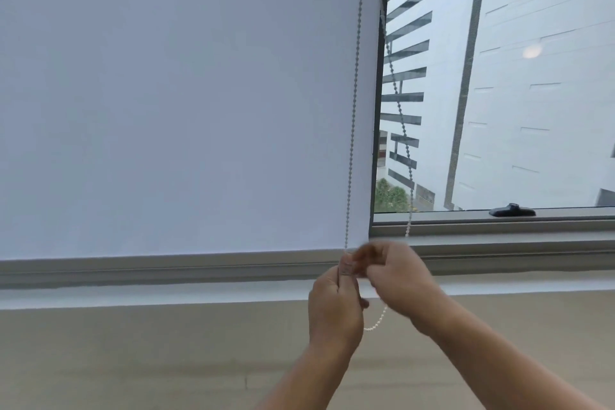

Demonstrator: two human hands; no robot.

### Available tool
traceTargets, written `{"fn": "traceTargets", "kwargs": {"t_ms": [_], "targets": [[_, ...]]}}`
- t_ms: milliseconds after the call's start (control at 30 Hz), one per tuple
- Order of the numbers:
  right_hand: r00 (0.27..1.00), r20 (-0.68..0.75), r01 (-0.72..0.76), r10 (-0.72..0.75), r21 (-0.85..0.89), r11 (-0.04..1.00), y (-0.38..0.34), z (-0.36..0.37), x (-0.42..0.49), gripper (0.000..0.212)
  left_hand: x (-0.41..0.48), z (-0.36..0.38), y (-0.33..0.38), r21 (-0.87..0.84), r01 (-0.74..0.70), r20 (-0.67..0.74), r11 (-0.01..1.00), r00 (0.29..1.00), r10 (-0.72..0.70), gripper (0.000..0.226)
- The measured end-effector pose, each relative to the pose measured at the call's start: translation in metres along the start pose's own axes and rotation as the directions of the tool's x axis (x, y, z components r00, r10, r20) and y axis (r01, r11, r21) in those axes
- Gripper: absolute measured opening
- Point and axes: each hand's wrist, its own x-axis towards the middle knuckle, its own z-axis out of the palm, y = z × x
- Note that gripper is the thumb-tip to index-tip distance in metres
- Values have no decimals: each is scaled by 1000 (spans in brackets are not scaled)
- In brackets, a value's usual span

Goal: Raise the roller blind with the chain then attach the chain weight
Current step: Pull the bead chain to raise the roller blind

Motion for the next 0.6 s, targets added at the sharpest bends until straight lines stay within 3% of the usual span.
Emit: {"fn": "traceTargets", "kwargs": {"t_ms": [67,133,200,333,467,533,600], "targets": [[997,-58,70,-58,241,968,-30,-10,6,18,-9,1,0,4,-38,42,999,998,38,56],[994,-3,94,-110,542,835,-62,-20,6,32,-13,4,2,-28,-34,87,999,996,37,59],[989,18,94,-148,698,710,-84,-26,3,36,-15,6,4,-45,-36,141,998,989,42,61],[987,-42,138,-155,715,685,-94,-21,4,40,-7,4,19,-120,-206,102,971,970,219,71],[973,-64,200,-222,713,672,-90,-16,6,44,21,-5,83,-147,-403,-32,904,915,402,57],[967,-72,228,-245,679,698,-90,-13,8,45,33,-4,127,-151,-432,-19,889,901,434,48],[963,-82,246,-258,660,710,-91,-11,8,42,44,-3,165,-232,-320,69,918,936,344,52]]}}
